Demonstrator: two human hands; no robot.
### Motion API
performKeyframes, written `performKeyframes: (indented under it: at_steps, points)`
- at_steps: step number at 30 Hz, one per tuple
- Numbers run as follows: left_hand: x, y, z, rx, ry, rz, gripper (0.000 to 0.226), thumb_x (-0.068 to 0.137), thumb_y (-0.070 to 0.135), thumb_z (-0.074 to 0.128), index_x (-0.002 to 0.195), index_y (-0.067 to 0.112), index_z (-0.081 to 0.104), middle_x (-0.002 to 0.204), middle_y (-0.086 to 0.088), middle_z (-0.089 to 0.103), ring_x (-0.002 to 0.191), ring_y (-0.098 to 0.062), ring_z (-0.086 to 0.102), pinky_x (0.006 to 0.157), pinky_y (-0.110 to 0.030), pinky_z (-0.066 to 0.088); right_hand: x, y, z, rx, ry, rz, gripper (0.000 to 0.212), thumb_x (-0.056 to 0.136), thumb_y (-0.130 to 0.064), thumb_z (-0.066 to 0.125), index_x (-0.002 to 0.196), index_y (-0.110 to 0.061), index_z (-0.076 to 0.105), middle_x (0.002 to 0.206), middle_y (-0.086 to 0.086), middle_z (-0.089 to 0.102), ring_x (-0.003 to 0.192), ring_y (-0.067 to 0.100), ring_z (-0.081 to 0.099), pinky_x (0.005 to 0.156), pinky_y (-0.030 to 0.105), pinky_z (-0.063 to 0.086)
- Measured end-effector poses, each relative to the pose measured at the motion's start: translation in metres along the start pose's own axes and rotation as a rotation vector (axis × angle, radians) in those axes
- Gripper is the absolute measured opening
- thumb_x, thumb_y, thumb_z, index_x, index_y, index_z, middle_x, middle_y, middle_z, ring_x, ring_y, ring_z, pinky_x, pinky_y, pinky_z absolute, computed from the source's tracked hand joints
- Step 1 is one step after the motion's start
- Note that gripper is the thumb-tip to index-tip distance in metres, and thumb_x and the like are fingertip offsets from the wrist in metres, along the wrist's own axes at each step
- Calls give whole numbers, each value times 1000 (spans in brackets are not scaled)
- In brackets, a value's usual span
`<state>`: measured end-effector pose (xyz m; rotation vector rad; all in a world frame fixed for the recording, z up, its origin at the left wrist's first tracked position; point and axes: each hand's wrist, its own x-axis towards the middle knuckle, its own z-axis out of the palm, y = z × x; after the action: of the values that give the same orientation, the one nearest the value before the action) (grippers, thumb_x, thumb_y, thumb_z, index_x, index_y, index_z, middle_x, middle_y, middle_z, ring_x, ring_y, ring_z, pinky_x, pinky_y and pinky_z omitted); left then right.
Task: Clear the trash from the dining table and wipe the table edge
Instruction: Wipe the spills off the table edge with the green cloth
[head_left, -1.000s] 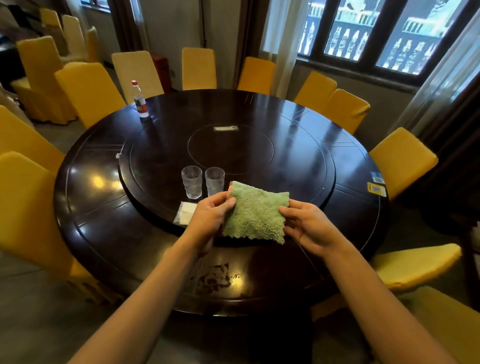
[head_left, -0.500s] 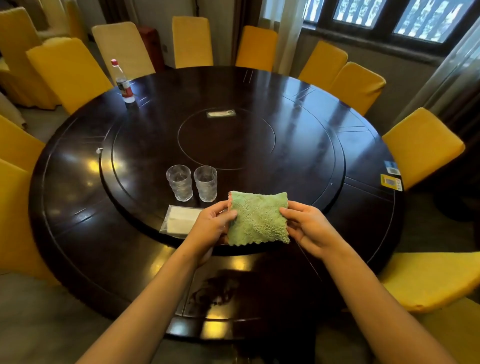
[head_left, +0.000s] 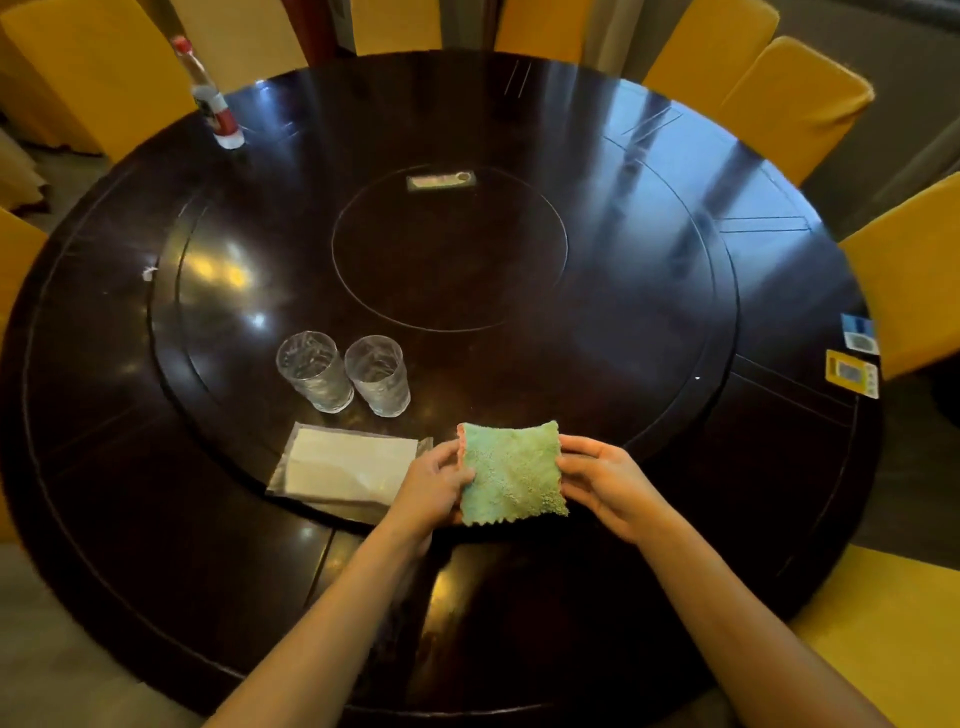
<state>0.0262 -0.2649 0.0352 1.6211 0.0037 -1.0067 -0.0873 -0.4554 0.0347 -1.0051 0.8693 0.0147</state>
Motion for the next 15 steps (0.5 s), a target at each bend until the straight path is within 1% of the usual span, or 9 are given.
performKeyframes:
  at_steps: [1, 4, 6, 7, 9, 10, 13, 15]
  points:
    - [8, -5, 1, 12, 8, -24, 41, 94, -5, 50, 113, 26, 69, 68, 9, 73, 48, -3, 64, 38, -19, 45, 9, 3, -2, -22, 14, 19, 26, 95, 10, 56, 110, -5, 71, 97, 12, 80, 87, 21, 78, 67, 28, 62]
    - [31, -14, 3, 41, 30, -68, 43, 92, -9, 48, 119, 19, 67, 78, -1, 73, 51, -5, 66, 39, -18, 45, 33, 13, -5, -118, 70, 63, 25, 93, 12, 59, 112, 1, 69, 92, 11, 80, 82, 19, 78, 66, 27, 62]
    - [45, -18, 4, 38, 34, -79, 45, 92, -11, 46, 119, 20, 65, 75, -1, 73, 50, -5, 66, 40, -18, 47, 47, 17, -4, -151, 111, 83, 24, 93, 12, 59, 111, -1, 69, 91, 12, 78, 81, 19, 76, 66, 26, 62]
    - [51, -18, 4, 35, 29, -79, 46, 93, -11, 46, 121, 21, 64, 77, -2, 74, 55, -6, 68, 44, -20, 50, 53, 18, -3, -148, 128, 90, 23, 93, 10, 60, 110, -3, 70, 92, 13, 77, 82, 20, 75, 67, 27, 63]
    - [64, -19, 5, 27, 20, -62, 45, 94, -10, 47, 124, 21, 63, 96, -9, 76, 80, -16, 74, 61, -27, 57, 63, 18, -2, -131, 146, 95, 19, 93, 4, 65, 109, -6, 71, 95, 15, 77, 86, 23, 75, 70, 27, 63]
    - [70, -19, 4, 20, 14, -45, 45, 94, -10, 48, 121, 22, 64, 100, -11, 75, 87, -18, 73, 64, -28, 58, 67, 17, -1, -123, 153, 87, 19, 92, 1, 68, 110, -6, 71, 97, 16, 77, 88, 23, 76, 71, 28, 62]
    - [80, -19, 3, -5, 2, -18, 48, 94, -10, 49, 114, 29, 67, 97, -3, 77, 86, -12, 74, 64, -23, 57, 74, 16, 1, -111, 202, 58, 28, 85, 3, 76, 111, -6, 69, 96, 16, 77, 84, 19, 76, 69, 25, 61]
    - [84, -21, 2, -22, -5, -31, 49, 95, -9, 50, 111, 34, 67, 98, -1, 80, 89, -12, 76, 66, -24, 58, 76, 16, 3, -124, 238, 66, 34, 80, 4, 79, 111, -5, 68, 97, 16, 76, 82, 17, 75, 65, 23, 60]
